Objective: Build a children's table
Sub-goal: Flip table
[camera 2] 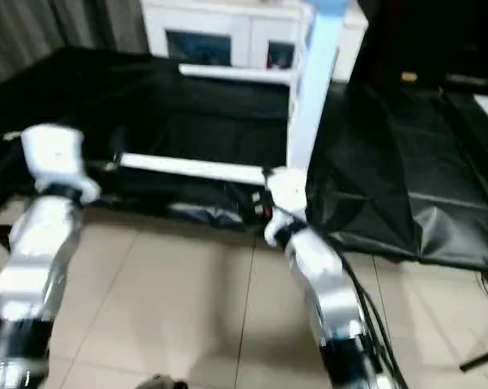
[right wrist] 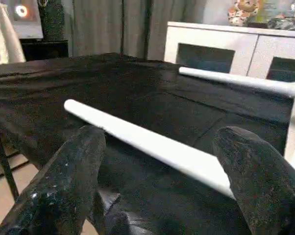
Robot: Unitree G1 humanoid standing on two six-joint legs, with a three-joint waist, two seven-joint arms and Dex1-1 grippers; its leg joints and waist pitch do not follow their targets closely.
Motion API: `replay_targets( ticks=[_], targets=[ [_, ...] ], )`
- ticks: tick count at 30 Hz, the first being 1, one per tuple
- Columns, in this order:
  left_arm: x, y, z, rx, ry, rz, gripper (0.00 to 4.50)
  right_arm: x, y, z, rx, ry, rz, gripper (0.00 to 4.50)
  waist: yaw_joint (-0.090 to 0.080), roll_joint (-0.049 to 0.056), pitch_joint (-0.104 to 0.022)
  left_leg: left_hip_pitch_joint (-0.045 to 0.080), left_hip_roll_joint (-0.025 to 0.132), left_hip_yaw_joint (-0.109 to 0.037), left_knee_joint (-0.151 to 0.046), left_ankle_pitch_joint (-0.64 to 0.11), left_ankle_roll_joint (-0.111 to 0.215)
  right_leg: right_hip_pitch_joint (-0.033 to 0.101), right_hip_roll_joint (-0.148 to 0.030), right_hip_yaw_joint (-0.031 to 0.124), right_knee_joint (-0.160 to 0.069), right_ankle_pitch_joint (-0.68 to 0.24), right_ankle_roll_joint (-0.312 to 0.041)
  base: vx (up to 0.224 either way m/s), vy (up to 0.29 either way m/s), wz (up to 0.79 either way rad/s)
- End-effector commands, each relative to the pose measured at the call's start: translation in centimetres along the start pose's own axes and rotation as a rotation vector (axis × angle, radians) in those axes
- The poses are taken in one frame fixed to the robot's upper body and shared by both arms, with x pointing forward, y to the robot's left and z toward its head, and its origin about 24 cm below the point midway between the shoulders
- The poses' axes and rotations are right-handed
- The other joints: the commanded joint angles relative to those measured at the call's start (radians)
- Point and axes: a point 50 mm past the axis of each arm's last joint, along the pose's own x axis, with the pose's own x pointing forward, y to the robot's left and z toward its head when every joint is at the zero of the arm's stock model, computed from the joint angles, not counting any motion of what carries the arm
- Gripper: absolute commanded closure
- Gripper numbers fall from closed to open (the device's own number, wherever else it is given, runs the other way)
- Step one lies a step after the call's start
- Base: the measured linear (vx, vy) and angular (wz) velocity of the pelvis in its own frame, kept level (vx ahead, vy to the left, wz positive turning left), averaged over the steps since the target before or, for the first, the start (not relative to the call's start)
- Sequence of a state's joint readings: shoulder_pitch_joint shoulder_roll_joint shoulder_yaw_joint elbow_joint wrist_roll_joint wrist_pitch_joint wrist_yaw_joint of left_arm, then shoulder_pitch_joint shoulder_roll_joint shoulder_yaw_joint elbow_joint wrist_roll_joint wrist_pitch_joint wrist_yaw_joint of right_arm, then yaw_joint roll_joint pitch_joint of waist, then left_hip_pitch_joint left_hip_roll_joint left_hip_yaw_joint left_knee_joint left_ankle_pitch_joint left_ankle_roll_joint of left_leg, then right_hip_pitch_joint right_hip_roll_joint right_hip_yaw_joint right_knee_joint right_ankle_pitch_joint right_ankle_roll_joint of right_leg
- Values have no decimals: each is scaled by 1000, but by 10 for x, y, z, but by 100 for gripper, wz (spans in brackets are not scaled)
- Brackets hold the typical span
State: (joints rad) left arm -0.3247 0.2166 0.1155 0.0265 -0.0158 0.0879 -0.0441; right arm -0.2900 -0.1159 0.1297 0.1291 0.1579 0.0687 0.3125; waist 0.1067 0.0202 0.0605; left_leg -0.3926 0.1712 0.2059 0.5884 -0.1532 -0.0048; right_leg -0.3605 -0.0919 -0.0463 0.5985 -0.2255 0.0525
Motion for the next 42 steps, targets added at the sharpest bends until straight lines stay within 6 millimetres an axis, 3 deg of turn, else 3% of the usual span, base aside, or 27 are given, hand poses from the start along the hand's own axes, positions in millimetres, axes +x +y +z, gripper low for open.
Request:
replay_targets(
  ticks=[1, 3, 6, 7, 8, 9, 10, 12, 13, 16, 17, 18, 19, 21, 22, 23, 24, 25, 26, 28, 29, 30, 32, 34, 35, 36, 42],
  targets=[
    [0, -6, 3, 11, 6, -13, 2, -1, 1, 3, 20, -7, -6, 61, -25, 13, -38, 99, 57, -72, -99, -870, -152, -15, -31, -4, -120, -644, -53, 0, 38, -19],
    [-3, -7, 3, 18, 20, -15, 2, -1, 3, 3, 45, -11, -4, 61, -44, 42, -31, 77, 70, -70, -170, -1028, -174, 50, 10, -55, -53, -459, -78, -9, 42, -21],
    [-3, -6, 3, 30, 25, -19, 2, -2, 4, 3, 46, -13, 0, 61, -19, 37, -32, 61, 77, -19, -221, -1037, -140, 98, -1, -33, 57, -323, -100, -6, 13, -8],
    [-4, -6, 3, 29, 27, -19, 2, -3, 4, 3, 47, -17, 5, 61, -22, 7, -34, 86, 60, -15, -170, -941, -134, 72, -30, -2, -24, -511, -97, 0, 0, 0],
    [-4, -6, 4, 30, 28, -22, 2, -4, 4, 4, 48, -23, 11, 61, -17, -26, -22, 143, 17, -20, 35, -626, -62, -1, -149, 44, -191, -958, -90, 44, -67, -8],
    [-3, -7, 5, 32, 28, -25, 2, -5, 4, 4, 48, -26, 15, 61, 0, -21, -26, 28, 25, -58, 81, -284, 27, 107, -209, 104, -191, -1014, -116, 113, -20, -21],
    [-3, -7, 6, 37, 28, -29, 2, -6, 3, 4, 49, -28, 31, 61, 22, 17, -39, -4, 35, -79, 30, -202, 19, 139, -167, 70, -157, -844, -140, 113, -20, -21],
    [-3, -7, 6, 39, 28, -31, 2, -6, 3, 4, 45, -31, 40, 61, -7, 32, -50, 67, 40, -77, -74, -313, 6, 85, -16, -7, -89, -472, -177, 93, 12, 5],
    [-3, -7, 6, 42, 30, -32, 2, -7, 4, 5, 42, -34, 48, 61, -38, 61, -74, 160, 86, -125, -98, -442, 17, 34, 9, -27, -28, -261, -224, 67, 15, 18],
    [-3, -7, 7, 48, 36, -34, 2, -8, 4, 6, 51, -41, 51, 61, -79, 61, -65, 192, 117, -172, -114, -540, 134, -13, -2, -31, 36, -80, -187, 126, 18, 5],
    [-3, -6, 8, 54, 39, -37, 2, -8, 4, 5, 58, -43, 51, 61, -83, 40, -60, 177, 92, -148, -101, -516, 184, -5, -22, -17, 10, -28, -183, 123, -19, 11],
    [-3, -5, 8, 58, 41, -38, 2, -9, 4, 5, 60, -43, 51, 61, -61, 20, -64, 86, 7, -72, -57, -433, 175, 86, -59, 31, -52, 25, -230, 117, -33, 9],
    [-4, -4, 8, 61, 44, -38, 2, -9, 5, 4, 60, -42, 51, 61, -32, -1, -87, -14, -43, -65, 26, -230, 185, 193, -96, 81, -82, 31, -258, 117, -33, 9],
    [-4, -3, 8, 61, 49, -37, 2, -9, 5, 4, 59, -43, 53, 61, -12, 25, -101, -68, -14, -91, 53, -41, 159, 218, -112, 81, -80, 68, -302, 131, -3, 10],
    [-4, -2, 8, 60, 51, -37, 2, -9, 6, 4, 59, -43, 55, 61, -14, 40, -110, -58, -8, -93, 22, 20, 154, 207, -73, 50, -64, 111, -276, 138, 0, 11],
    [-5, -2, 8, 64, 54, -38, 2, -9, 6, 4, 56, -44, 58, 61, -49, 80, -114, 46, 15, -132, -19, 189, 209, 124, 36, -32, 7, 129, -181, 187, -39, 2],
    [-5, -1, 7, 65, 56, -41, 2, -9, 7, 4, 54, -45, 63, 61, -104, 93, -124, 238, 108, -255, -8, 332, 453, -77, 39, -45, 100, -114, -76, 182, -77, -6],
    [-5, -1, 8, 66, 57, -42, 2, -9, 7, 4, 53, -45, 66, 61, -105, 83, -120, 244, 150, -285, -11, 380, 532, -101, 13, -29, 129, -191, -38, 182, -77, -6],
    [-6, 0, 8, 71, 59, -42, 2, -9, 9, 5, 50, -46, 83, 61, -91, 73, -94, 177, 139, -266, -37, 323, 563, -98, -6, -6, 159, -161, 2, 97, -89, -18],
    [-6, 2, 9, 76, 60, -42, 2, -9, 10, 5, 45, -48, 96, 61, -75, 36, -79, 139, 57, -188, -37, 57, 430, -77, -16, 25, 78, 5, -44, 59, -72, -13],
    [-7, 4, 10, 84, 55, -51, 2, -9, 11, 7, 40, -55, 115, 61, -52, -43, -85, 33, -79, -112, 41, -150, 289, 68, -54, 116, -29, -26, -64, 65, -66, 11],
    [-8, 3, 11, 73, 51, -79, 2, -9, 11, 8, 38, -61, 127, 61, -8, -23, -76, -20, -82, -124, 145, -171, 188, 116, -162, 193, -76, -122, -157, 65, -76, 10],
    [-9, 0, 15, 90, 31, -165, 2, -9, 11, 11, 33, -72, 149, 61, -4, -8, -75, -40, -65, -143, 117, 13, 39, 108, -116, 125, -29, 150, -161, 59, -73, 2],
    [-10, -4, 21, 132, -10, -270, 2, -8, 10, 13, 26, -79, 160, 61, 1, 51, -91, 0, -7, -143, -8, 210, -15, 58, -42, 38, 16, 456, -152, 46, -53, -9],
    [-10, -4, 21, 132, -10, -270, 2, -8, 10, 13, 26, -79, 160, 61, -8, 48, -87, -14, 12, -155, -4, 235, 12, 48, -22, 36, 34, 488, -147, 0, 0, 0],
    [-9, -6, 26, 194, -47, -339, 2, -7, 10, 14, 20, -83, 168, 61, -3, 66, -105, 32, 58, -176, 16, 258, 15, 15, -23, 37, 47, 454, -169, 0, 0, 0],
    [11, -6, 47, 668, -143, -493, 2, 0, 9, 21, 10, -102, 191, 61, 21, 48, -65, 24, 52, -131, -45, -345, -57, 7, -52, 63, -11, -69, -244, -43, 16, 4]
  ],
)
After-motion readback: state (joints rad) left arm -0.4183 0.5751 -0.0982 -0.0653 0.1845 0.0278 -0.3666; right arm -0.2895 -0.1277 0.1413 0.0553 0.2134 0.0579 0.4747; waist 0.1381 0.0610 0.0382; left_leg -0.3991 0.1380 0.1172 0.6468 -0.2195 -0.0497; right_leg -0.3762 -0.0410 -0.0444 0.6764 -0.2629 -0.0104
